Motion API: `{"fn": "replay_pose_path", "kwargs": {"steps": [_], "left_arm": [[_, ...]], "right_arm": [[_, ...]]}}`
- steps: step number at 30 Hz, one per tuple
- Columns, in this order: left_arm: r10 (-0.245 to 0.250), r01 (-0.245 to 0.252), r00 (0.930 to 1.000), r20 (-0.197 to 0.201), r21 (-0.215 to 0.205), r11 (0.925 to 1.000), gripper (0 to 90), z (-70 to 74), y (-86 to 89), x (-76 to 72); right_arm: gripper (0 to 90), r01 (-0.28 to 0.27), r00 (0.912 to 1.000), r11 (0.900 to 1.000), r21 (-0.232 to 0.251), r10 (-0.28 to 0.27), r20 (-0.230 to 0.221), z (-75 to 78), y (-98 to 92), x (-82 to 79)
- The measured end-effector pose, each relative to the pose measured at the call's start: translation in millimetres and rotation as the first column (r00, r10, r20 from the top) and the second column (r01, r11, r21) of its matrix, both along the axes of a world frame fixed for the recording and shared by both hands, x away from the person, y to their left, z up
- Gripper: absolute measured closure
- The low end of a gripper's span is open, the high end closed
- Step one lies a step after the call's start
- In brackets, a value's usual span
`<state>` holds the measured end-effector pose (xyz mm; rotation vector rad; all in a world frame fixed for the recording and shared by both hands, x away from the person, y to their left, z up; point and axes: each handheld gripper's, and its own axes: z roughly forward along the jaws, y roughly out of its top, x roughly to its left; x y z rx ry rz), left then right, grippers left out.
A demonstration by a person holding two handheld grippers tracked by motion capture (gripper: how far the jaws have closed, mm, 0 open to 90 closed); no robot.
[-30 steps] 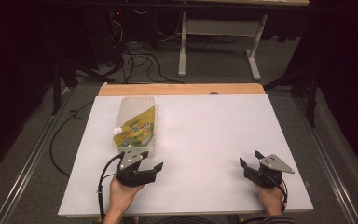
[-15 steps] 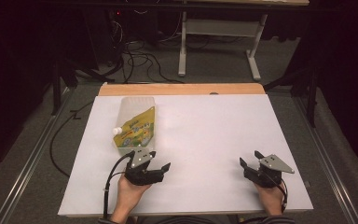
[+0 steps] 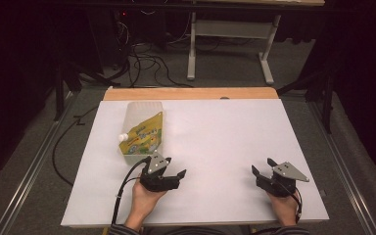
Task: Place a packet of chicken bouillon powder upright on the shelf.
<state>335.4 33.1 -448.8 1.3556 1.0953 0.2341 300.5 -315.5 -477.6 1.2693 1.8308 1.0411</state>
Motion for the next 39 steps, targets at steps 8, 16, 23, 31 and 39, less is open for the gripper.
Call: {"fn": "replay_pose_path", "kwargs": {"steps": [8, 16, 23, 31, 39], "left_arm": [[0.002, -0.002, 0.9999, 0.016, 0.006, 1.0000, 30.9, -4.7, -8.3, 5.0], [0.004, -0.004, 0.9997, 0.022, -0.002, 1.0000, 31.3, -9.4, -22.3, 10.7], [0.006, -0.006, 0.9998, 0.022, -0.002, 1.0000, 31.4, -16.6, -28.8, 14.7], [0.013, -0.012, 0.9996, 0.027, -0.018, 0.9998, 31.1, -22.9, -32.6, 19.1], [0.008, -0.008, 0.9988, 0.049, 0.011, 0.9999, 31.1, -32.6, -38.1, 20.7]], "right_arm": [[34.5, -0.001, 1.0000, 1.000, -0.001, 0.001, 0.000, 0.1, -0.2, -0.1], [34.5, 0.001, 1.0000, 1.000, 0.001, -0.001, 0.000, 0.1, -0.1, -0.2], [34.5, -0.001, 1.0000, 1.000, 0.000, 0.001, 0.001, 0.1, 0.0, -0.3], [34.5, -0.003, 1.0000, 1.000, -0.002, 0.003, 0.001, 0.0, 0.0, -0.2], [34.6, 0.000, 1.0000, 1.000, -0.004, 0.000, -0.003, 0.0, 0.5, -0.1]]}}
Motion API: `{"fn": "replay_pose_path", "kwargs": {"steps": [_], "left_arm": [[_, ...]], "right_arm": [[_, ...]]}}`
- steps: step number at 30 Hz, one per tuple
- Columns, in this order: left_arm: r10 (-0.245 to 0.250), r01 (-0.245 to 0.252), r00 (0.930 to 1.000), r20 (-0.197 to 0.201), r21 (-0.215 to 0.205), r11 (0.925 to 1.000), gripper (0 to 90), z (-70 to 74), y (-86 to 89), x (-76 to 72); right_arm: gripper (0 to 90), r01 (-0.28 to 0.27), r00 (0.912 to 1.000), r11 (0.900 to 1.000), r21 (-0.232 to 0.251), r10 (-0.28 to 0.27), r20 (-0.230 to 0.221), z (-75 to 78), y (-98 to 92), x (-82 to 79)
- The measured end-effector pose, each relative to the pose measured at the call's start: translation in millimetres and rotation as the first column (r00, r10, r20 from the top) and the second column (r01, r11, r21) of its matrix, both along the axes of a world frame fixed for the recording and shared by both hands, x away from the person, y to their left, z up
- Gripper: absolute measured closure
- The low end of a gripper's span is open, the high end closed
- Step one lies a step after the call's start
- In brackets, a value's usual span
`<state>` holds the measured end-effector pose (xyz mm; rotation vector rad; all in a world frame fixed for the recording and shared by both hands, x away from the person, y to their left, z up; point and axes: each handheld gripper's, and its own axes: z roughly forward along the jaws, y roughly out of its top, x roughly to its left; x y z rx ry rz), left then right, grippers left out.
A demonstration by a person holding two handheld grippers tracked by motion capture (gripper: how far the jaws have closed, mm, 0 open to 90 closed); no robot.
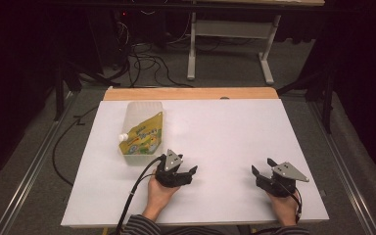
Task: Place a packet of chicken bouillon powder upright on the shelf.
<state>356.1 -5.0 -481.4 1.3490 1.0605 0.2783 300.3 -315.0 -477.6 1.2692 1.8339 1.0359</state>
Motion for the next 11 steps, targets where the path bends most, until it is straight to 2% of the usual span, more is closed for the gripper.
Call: {"fn": "replay_pose_path", "kwargs": {"steps": [4, 8, 11], "left_arm": [[0.000, 0.000, 1.0000, 0.000, 0.015, 0.9999, 31.1, -4.7, -3.2, 0.1], [0.013, -0.013, 0.9999, 0.002, -0.017, 0.9998, 31.3, -3.5, -0.4, 0.3], [0.013, -0.013, 0.9999, 0.010, -0.022, 0.9997, 32.0, -3.3, 0.4, -0.2]], "right_arm": [[34.6, -0.002, 1.0000, 1.000, -0.006, 0.002, -0.003, 0.0, 0.4, 0.2], [34.6, 0.001, 1.0000, 1.000, -0.003, -0.001, -0.004, 0.0, 0.3, 0.2], [34.6, -0.003, 1.0000, 1.000, -0.007, 0.003, 0.001, 0.0, -0.1, 0.4]]}}
